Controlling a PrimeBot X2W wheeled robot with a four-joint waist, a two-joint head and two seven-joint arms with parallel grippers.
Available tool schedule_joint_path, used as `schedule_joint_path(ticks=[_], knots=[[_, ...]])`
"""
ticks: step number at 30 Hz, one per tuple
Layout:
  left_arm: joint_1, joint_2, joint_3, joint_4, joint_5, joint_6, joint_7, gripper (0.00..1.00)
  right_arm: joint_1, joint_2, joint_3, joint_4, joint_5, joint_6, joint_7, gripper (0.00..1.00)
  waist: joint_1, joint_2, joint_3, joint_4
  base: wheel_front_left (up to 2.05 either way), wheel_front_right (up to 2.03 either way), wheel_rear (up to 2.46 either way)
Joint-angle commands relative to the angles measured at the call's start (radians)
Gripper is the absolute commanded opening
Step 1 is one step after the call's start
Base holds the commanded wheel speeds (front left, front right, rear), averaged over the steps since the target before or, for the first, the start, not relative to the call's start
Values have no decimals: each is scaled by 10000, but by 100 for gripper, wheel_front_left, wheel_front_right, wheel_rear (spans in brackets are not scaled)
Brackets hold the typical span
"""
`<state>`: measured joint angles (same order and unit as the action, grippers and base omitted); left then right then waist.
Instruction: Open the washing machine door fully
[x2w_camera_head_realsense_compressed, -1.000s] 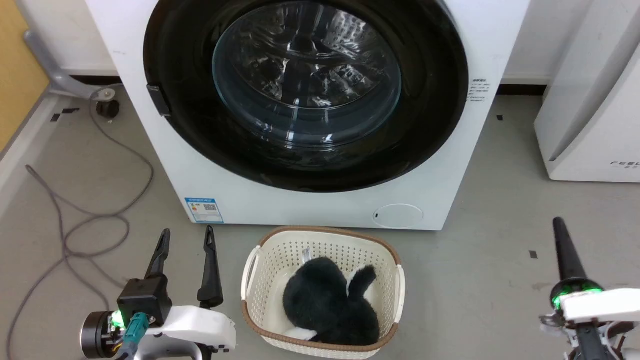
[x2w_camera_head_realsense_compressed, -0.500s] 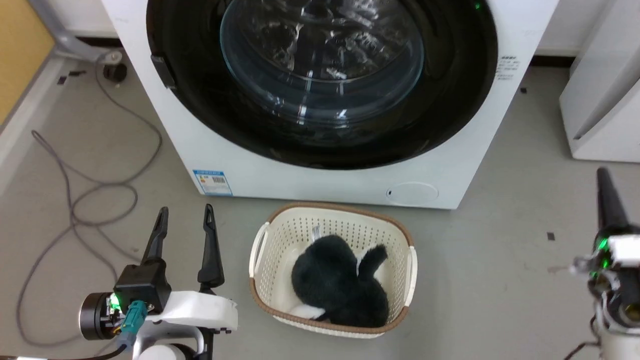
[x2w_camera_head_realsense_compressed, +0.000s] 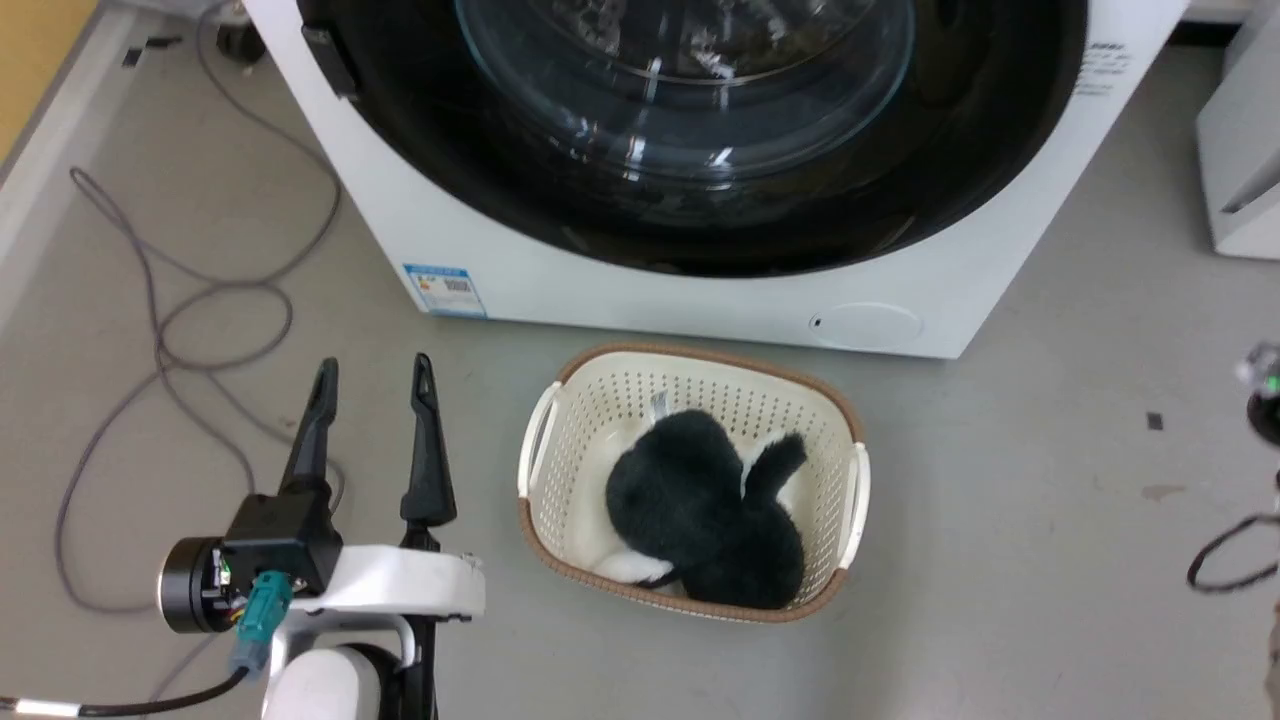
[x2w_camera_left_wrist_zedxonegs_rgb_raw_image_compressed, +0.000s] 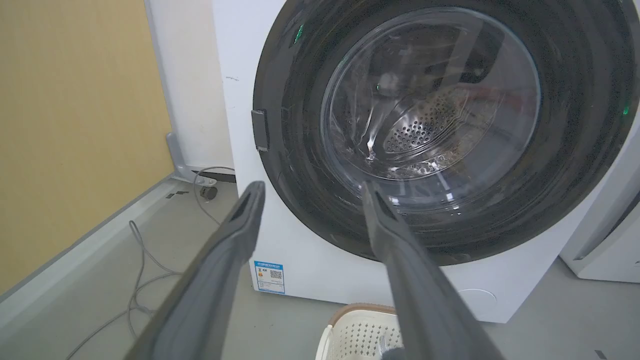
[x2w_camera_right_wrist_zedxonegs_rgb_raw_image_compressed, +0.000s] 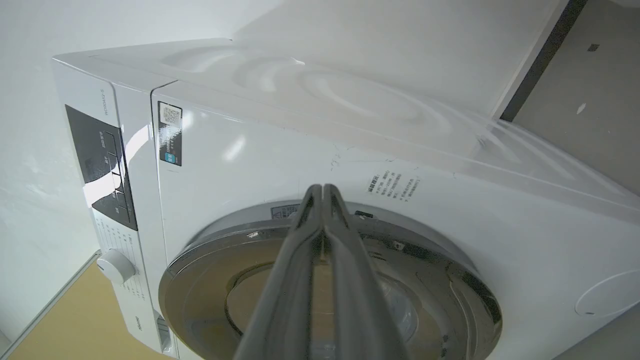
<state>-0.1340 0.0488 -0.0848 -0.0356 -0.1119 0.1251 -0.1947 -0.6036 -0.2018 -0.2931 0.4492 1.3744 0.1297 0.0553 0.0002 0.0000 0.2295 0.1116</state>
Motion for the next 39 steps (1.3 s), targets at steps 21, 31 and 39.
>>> schedule_joint_path(ticks=[21,31,39], knots=[[-797,14,-280,-305,-486,500,-523,100,-4402,-1070,1389,2893,1091,9,861,0,-2,0,1494,692,0,0,0],[-1014,14,-431,-331,-712,711,-671,100,-5243,-1316,2262,3727,1338,10,1872,0,-2,0,1939,945,0,0,0],[-934,14,-398,-273,-697,741,-671,100,-4767,-1321,2596,3428,1449,10,2801,0,-2,0,1740,908,0,0,0]])
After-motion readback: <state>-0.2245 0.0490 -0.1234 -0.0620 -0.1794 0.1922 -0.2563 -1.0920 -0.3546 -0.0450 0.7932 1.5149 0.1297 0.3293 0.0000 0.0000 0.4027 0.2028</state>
